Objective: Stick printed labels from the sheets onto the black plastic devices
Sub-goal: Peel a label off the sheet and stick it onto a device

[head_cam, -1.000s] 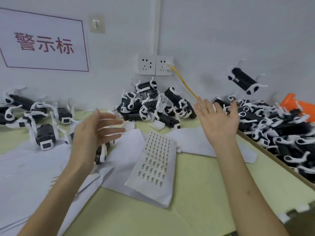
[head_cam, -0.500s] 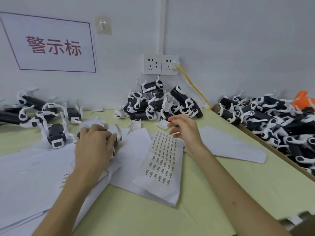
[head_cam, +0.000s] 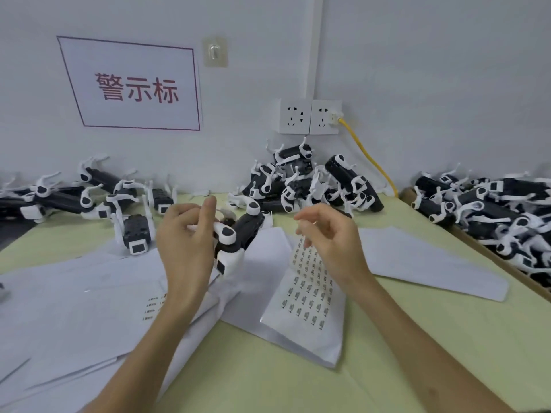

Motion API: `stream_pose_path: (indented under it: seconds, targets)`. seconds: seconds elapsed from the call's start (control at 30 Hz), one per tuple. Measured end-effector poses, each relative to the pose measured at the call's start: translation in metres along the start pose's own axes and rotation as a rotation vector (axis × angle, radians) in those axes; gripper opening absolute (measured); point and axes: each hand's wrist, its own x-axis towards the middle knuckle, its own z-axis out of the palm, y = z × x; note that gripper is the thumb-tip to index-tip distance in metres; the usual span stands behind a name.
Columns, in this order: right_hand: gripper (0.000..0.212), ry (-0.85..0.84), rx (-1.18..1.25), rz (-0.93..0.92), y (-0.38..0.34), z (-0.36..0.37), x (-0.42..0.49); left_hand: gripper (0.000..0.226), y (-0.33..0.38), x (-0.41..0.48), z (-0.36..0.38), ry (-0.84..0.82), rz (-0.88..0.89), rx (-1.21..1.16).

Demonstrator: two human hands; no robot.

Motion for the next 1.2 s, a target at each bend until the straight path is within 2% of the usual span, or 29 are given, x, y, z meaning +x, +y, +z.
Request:
stream_pose_path:
  seconds: [0.03, 0.13, 0.2, 0.27, 0.33, 0.43, 0.5, 0.6, 0.73, 0.83, 0.93, 1.0, 1.03, 1.13, 1.2]
  targets:
    - [0.025, -0.032, -0.069, -0.050, -0.001, 0.001, -0.002, 0.050, 0.000, -0.001, 0.001, 0.002, -0.030, -0.045]
    - [0.071, -0.209, -0.285, -0.190, 0.001, 0.007, -0.006, 0.055, 0.000, -0.001, 0.004, -0.036, -0.098, -0.113]
    - [0.085, -0.289, -0.384, -0.240, 0.003, 0.014, -0.009, 0.053, 0.002, -0.002, 0.005, -0.079, -0.126, -0.165]
    - [0.083, -0.263, -0.424, -0.290, 0.004, 0.020, -0.011, 0.049, 0.005, -0.002, 0.006, -0.146, -0.134, -0.225]
    - [0.072, -0.187, -0.403, -0.360, 0.005, 0.020, -0.012, 0.054, 0.007, -0.003, 0.008, -0.236, -0.171, -0.271]
    - [0.059, -0.146, -0.349, -0.413, 0.006, 0.013, -0.009, 0.074, 0.010, -0.003, 0.010, -0.343, -0.401, -0.375]
    - [0.055, -0.126, -0.328, -0.405, 0.007, 0.009, -0.006, 0.079, 0.010, 0.001, 0.009, -0.361, -0.548, -0.466]
    - [0.055, -0.072, -0.296, -0.381, 0.006, 0.008, -0.004, 0.090, 0.002, 0.004, 0.004, -0.425, -0.599, -0.442]
    - [0.053, 0.027, -0.208, -0.345, 0.002, 0.010, -0.006, 0.095, -0.003, -0.003, 0.010, -0.558, -0.515, -0.212]
    - [0.051, 0.103, -0.188, -0.350, 0.002, 0.006, -0.004, 0.093, -0.008, -0.005, 0.013, -0.605, -0.365, -0.028]
    - [0.049, 0.174, -0.195, -0.332, 0.003, 0.003, -0.003, 0.066, -0.018, -0.002, 0.008, -0.658, -0.257, 0.294]
    - [0.047, 0.206, -0.213, -0.329, 0.003, 0.002, -0.003, 0.041, -0.024, -0.002, 0.007, -0.604, -0.138, 0.528]
    - [0.046, 0.216, -0.224, -0.329, 0.003, 0.002, -0.003, 0.038, -0.023, -0.003, 0.007, -0.535, -0.096, 0.568]
    - [0.046, 0.250, -0.243, -0.339, 0.003, 0.003, -0.003, 0.038, -0.011, -0.006, 0.004, -0.298, 0.084, 0.371]
    - [0.045, 0.275, -0.253, -0.328, 0.002, 0.004, -0.004, 0.029, 0.001, -0.007, 0.003, -0.318, 0.090, 0.104]
